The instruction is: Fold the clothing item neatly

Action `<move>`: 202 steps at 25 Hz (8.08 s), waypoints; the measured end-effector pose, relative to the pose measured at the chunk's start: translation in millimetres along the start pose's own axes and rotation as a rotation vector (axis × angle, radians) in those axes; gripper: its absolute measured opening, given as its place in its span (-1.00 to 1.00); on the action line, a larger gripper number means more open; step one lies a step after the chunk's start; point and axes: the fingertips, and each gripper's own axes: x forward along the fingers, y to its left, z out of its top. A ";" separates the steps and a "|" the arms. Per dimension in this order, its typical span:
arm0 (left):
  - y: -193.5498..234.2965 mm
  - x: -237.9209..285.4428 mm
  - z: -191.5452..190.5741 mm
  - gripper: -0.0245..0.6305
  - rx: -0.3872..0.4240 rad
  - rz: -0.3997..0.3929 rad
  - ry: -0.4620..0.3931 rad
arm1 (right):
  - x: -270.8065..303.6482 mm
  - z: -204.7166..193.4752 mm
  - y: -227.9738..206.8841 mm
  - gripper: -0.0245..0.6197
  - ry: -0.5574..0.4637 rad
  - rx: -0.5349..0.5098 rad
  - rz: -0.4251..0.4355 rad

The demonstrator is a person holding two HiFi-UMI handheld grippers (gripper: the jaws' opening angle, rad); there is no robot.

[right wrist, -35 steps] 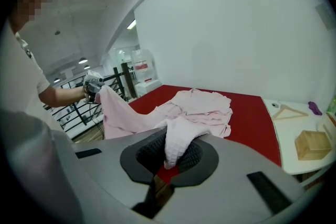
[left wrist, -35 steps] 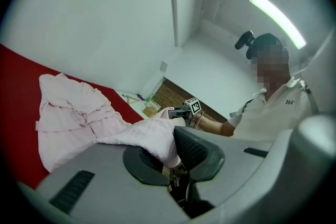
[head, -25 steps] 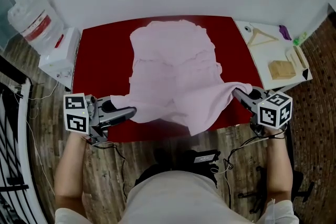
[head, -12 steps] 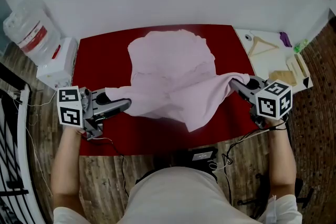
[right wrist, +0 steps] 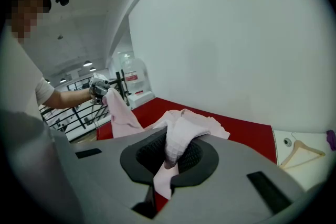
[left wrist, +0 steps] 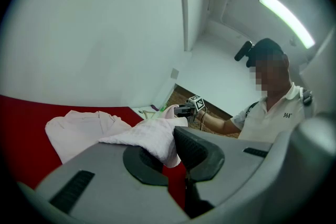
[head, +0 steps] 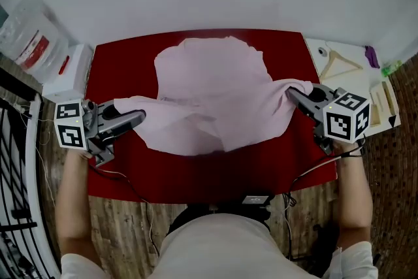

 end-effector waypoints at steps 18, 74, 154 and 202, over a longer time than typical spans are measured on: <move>164.0 30.7 -8.0 -0.82 -0.240 0.055 0.057 | 115.9 -19.9 -92.1 -0.85 0.131 0.148 0.027; 414.2 1.4 -58.2 -0.39 -0.897 0.144 -0.097 | 289.4 -135.6 -265.7 -0.53 0.332 0.471 -0.222; 412.8 81.7 -74.5 -0.47 0.427 0.400 0.676 | 344.2 -47.9 -171.8 -0.84 0.335 -0.684 -0.108; 468.9 8.5 -46.0 -0.71 0.231 0.829 0.421 | 346.9 -50.7 -220.9 -0.40 0.238 -0.403 -0.274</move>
